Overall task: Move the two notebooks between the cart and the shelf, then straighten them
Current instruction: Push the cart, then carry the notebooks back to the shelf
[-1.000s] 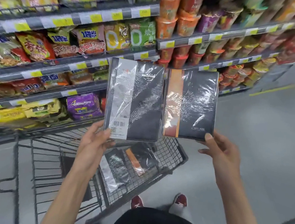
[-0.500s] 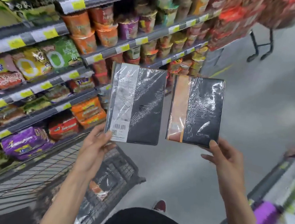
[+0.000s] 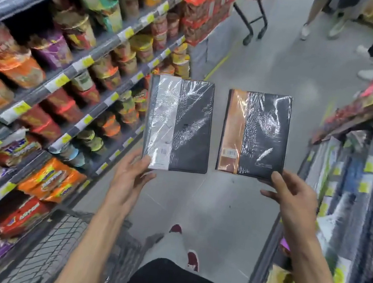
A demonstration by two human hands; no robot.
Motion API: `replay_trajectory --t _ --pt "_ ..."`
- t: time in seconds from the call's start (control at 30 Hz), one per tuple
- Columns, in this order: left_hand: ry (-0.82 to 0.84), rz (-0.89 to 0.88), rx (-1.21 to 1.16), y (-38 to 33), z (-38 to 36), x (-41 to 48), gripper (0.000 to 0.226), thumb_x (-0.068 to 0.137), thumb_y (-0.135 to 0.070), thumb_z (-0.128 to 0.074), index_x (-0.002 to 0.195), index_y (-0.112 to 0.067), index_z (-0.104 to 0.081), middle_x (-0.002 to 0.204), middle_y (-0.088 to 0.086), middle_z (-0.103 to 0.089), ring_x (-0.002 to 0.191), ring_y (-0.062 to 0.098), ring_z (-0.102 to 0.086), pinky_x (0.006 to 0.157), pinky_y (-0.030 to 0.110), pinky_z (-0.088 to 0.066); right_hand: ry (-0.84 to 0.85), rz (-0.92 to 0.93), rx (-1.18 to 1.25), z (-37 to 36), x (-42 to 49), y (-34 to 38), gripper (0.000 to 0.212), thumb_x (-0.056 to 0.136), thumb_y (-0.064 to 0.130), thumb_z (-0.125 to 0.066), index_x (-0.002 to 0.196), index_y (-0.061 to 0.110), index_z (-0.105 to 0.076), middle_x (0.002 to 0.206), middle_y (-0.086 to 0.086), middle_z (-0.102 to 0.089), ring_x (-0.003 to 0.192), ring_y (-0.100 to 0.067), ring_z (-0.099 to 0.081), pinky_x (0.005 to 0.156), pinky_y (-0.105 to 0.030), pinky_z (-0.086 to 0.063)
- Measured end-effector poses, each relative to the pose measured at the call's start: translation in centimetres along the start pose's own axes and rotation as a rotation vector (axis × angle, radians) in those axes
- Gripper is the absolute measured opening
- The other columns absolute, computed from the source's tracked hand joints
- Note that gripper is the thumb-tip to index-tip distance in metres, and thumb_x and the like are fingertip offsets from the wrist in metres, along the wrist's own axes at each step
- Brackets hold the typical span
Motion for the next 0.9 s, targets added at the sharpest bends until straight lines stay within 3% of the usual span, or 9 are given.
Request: replay_trajectory --t 0.1,0.27,0.53,0.67,0.77,0.9 --pt "0.053 0.053 0.025 0.1 -2.6 3.3 0.023 0.091 -0.01 -0.062 0.113 -0.018 -0.059 0.092 -0.005 -0.064 0.068 0.002 -0.063 0.066 0.018 -0.056 -0.073 -0.017 0.01 1.6 1.6 -0.4 0.019 0.1 0.008 -0.054 0.113 0.003 -0.067 0.093 0.003 -0.075 0.088 -0.018 -0.074 0.063 -0.024 -0.059" --pt "0.15 0.113 0.052 0.3 -7.9 9.1 0.02 0.094 -0.005 -0.058 0.107 -0.02 -0.057 0.083 -0.007 -0.061 0.065 0.003 -0.06 0.063 0.019 -0.056 -0.218 -0.048 0.017 3.3 5.1 -0.6 0.013 0.099 0.007 -0.055 0.097 0.014 -0.066 0.084 0.008 -0.071 0.084 -0.016 -0.074 0.06 -0.023 -0.058" --pt "0.402 0.181 0.172 -1.3 -18.3 19.9 0.014 0.095 -0.008 -0.06 0.106 -0.017 -0.056 0.09 -0.004 -0.063 0.07 0.006 -0.062 0.067 0.021 -0.055 -0.488 -0.078 0.061 4.7 12.2 0.9 0.018 0.098 0.005 -0.056 0.115 0.002 -0.06 0.092 -0.003 -0.067 0.076 -0.005 -0.073 0.057 -0.018 -0.057" --pt "0.482 0.246 0.207 -1.8 -23.5 24.8 0.04 0.085 -0.011 -0.072 0.12 -0.012 -0.051 0.103 0.003 -0.062 0.074 0.011 -0.066 0.067 0.023 -0.057 -0.613 -0.109 0.084 5.6 15.3 -0.1 0.03 0.097 0.01 -0.06 0.119 -0.01 -0.06 0.103 -0.014 -0.065 0.09 -0.025 -0.063 0.057 -0.017 -0.056" --pt "0.557 0.259 0.247 -1.7 -27.6 27.5 0.019 0.09 -0.006 -0.064 0.105 -0.016 -0.056 0.091 -0.001 -0.064 0.069 0.011 -0.065 0.07 0.027 -0.055 -0.7 -0.138 0.106 6.2 16.9 -0.4 0.03 0.097 0.009 -0.06 0.116 -0.014 -0.058 0.099 -0.017 -0.059 0.087 -0.026 -0.061 0.056 -0.015 -0.054" --pt "0.656 0.304 0.294 -0.9 -33.1 30.1 0.016 0.096 -0.004 -0.056 0.102 -0.018 -0.057 0.092 -0.001 -0.064 0.069 0.01 -0.064 0.072 0.027 -0.055 -0.813 -0.164 0.134 7.4 18.5 -0.2 0.028 0.097 0.009 -0.059 0.119 -0.007 -0.06 0.098 -0.017 -0.058 0.079 -0.03 -0.061 0.055 -0.016 -0.055"
Point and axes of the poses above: each hand's wrist, its own x-axis towards the middle knuckle, its own z-axis out of the back of the hand, y = z × x, the point moved 4 cm from there along x, towards the middle knuckle
